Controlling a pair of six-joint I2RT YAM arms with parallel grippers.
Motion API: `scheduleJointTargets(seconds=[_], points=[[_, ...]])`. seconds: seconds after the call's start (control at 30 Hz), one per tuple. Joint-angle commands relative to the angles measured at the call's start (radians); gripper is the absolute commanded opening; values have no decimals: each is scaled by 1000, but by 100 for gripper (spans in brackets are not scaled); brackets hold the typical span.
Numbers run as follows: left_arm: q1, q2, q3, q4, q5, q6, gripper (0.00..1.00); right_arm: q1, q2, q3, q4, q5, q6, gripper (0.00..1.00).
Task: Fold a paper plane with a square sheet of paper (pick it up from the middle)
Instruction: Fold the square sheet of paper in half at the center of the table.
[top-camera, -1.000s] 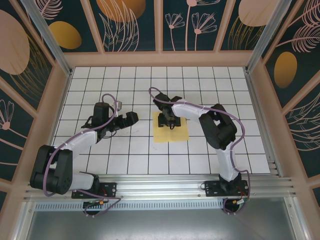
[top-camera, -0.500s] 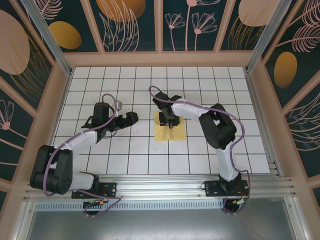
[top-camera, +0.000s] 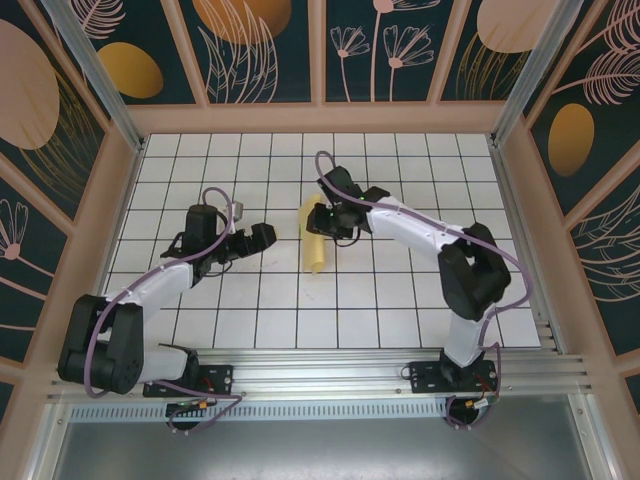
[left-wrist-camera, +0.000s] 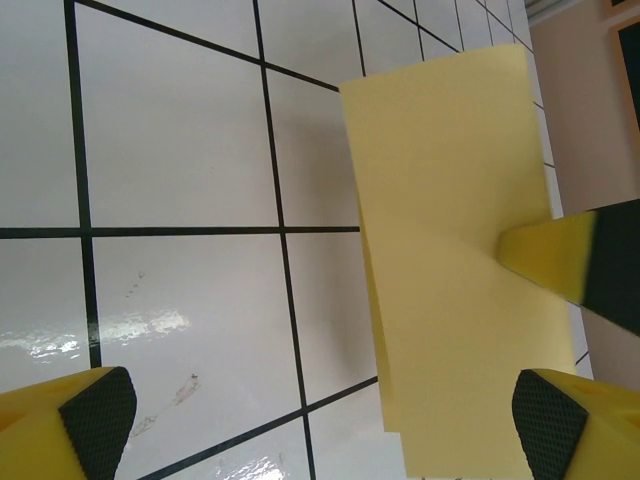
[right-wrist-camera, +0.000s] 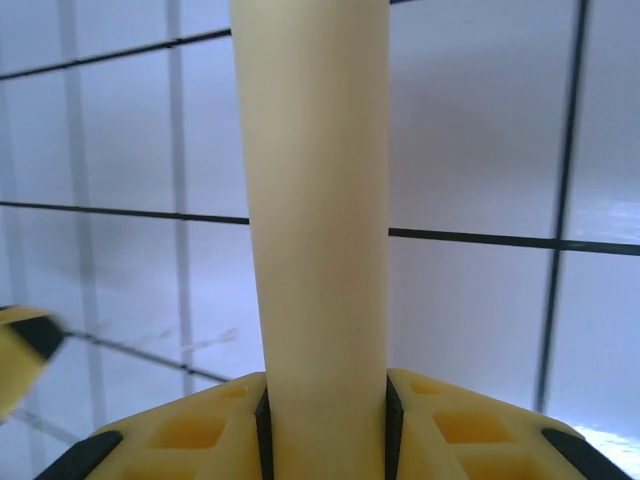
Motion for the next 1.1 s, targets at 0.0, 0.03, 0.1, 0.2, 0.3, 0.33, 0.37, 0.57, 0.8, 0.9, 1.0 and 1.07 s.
scheduleJointTargets(seconds=[0.0,0.03,0.1,0.2,0.3,0.33,0.37,0.57,0.8,0.9,1.0,1.07], points=[[-6,-30,29,-12,15,1,98,-21,-60,-93,212,-177,103,35],[-5,-32,34,-13,19,1,99,-25,-68,-117,246,-191,120,36],[-5,-32,40,-13,27,0,99,-32,-64,-155,275,-189,141,36],[-5,-19,54,-13,49,-2,98,-45,-37,-214,298,-176,168,36],[-5,-8,68,-13,67,1,98,-58,-21,-281,337,-162,189,36],[-5,-4,70,-10,72,-2,99,-64,-15,-297,340,-161,190,37],[-7,2,71,-4,83,-7,99,-69,-15,-313,349,-161,190,37],[-51,54,93,5,76,-15,98,-93,-23,-343,318,-133,153,45],[-103,136,145,26,42,-32,99,-130,-56,-359,283,-138,100,60],[-115,164,165,33,31,-38,99,-133,-38,-344,249,-130,75,60],[-122,184,178,49,31,-52,98,-140,-17,-322,178,-82,39,63],[-128,204,188,49,29,-54,99,-151,-15,-318,166,-97,18,63]])
